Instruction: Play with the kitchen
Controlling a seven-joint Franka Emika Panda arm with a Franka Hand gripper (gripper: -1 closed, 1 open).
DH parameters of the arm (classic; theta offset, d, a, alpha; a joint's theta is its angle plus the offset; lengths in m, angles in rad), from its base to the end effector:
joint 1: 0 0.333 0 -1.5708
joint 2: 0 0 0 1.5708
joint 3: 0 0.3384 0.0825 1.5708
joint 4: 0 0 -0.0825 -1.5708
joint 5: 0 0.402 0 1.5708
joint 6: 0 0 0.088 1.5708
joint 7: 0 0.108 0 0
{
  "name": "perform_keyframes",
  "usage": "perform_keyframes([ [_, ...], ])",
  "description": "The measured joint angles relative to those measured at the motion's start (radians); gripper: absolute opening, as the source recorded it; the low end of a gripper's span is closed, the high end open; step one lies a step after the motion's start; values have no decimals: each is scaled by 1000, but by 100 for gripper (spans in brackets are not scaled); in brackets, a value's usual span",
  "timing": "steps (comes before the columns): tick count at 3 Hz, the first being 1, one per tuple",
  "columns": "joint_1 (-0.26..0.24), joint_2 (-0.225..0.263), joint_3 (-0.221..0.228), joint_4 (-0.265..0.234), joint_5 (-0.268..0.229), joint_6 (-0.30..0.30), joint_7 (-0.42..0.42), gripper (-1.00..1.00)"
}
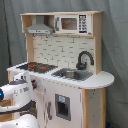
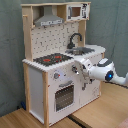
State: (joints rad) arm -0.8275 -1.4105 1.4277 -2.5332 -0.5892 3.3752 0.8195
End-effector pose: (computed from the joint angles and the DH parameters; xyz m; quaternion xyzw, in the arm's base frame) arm 0.3489 0.3703 0.3501 0.6413 0.3953 0.5575 0.3488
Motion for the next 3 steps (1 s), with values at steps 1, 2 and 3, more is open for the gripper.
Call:
perform_keyframes([
  [1,1,0,0,0,0,0,101,-100],
  [2,4,0,3,0,0,0,147,-100],
  [3,5,0,4,0,0,0,147,100],
])
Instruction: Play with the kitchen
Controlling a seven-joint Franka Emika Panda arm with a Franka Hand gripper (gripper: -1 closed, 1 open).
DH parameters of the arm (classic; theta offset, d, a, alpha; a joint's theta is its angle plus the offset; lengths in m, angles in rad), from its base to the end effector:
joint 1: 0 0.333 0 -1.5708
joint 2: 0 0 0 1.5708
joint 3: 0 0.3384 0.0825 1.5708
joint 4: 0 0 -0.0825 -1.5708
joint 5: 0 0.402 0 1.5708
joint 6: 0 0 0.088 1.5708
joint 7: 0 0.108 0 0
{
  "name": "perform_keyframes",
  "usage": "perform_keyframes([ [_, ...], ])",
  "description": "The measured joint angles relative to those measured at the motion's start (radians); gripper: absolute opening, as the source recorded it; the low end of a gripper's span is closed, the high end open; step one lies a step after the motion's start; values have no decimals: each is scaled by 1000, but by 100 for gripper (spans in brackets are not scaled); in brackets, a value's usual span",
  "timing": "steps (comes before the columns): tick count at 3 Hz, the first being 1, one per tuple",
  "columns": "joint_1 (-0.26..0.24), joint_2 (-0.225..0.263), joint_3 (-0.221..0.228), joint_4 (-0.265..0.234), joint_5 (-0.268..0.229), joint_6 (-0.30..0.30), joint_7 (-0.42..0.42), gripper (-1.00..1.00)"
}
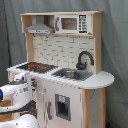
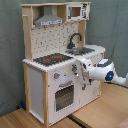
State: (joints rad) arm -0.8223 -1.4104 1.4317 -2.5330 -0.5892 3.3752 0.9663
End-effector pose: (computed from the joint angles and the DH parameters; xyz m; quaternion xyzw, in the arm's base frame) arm 0.3468 0.3724 0.3481 0.6679 0.3505 0.5811 0.3056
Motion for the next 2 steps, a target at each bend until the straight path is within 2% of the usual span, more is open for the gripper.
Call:
perform_keyframes([
  [1,40,-61,9,16,-1,-38,-101,100],
  [2,84,-60,8,16,-1,-99,-176,100],
])
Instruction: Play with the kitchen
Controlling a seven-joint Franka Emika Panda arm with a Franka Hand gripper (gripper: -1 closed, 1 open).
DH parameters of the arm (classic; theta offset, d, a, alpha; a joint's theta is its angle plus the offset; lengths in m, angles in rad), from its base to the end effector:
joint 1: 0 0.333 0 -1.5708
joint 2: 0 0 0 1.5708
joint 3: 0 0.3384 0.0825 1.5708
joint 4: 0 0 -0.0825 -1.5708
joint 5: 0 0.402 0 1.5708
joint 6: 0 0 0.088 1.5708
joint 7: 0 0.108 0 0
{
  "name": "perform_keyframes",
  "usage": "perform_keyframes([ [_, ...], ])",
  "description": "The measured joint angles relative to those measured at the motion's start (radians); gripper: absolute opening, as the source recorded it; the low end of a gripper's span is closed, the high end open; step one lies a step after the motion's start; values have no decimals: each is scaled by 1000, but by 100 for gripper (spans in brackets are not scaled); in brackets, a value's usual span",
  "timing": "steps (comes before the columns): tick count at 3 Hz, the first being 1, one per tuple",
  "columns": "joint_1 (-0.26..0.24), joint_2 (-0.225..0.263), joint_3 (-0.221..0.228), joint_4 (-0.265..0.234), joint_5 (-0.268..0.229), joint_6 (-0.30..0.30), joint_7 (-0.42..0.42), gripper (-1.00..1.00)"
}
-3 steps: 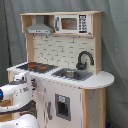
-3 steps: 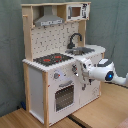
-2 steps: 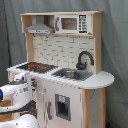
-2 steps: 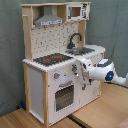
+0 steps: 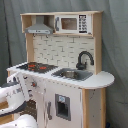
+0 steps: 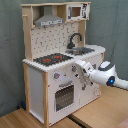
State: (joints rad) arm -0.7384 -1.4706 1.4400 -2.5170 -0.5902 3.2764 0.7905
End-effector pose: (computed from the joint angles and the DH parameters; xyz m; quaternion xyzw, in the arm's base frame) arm 0.3211 0.3997 0.3464 0.6000 0.4127 0.5658 0.3866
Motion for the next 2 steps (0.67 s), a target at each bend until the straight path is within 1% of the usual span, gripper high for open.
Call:
perform_keyframes([
  [2,141,11,-9,-11,1,-159,-3,100],
])
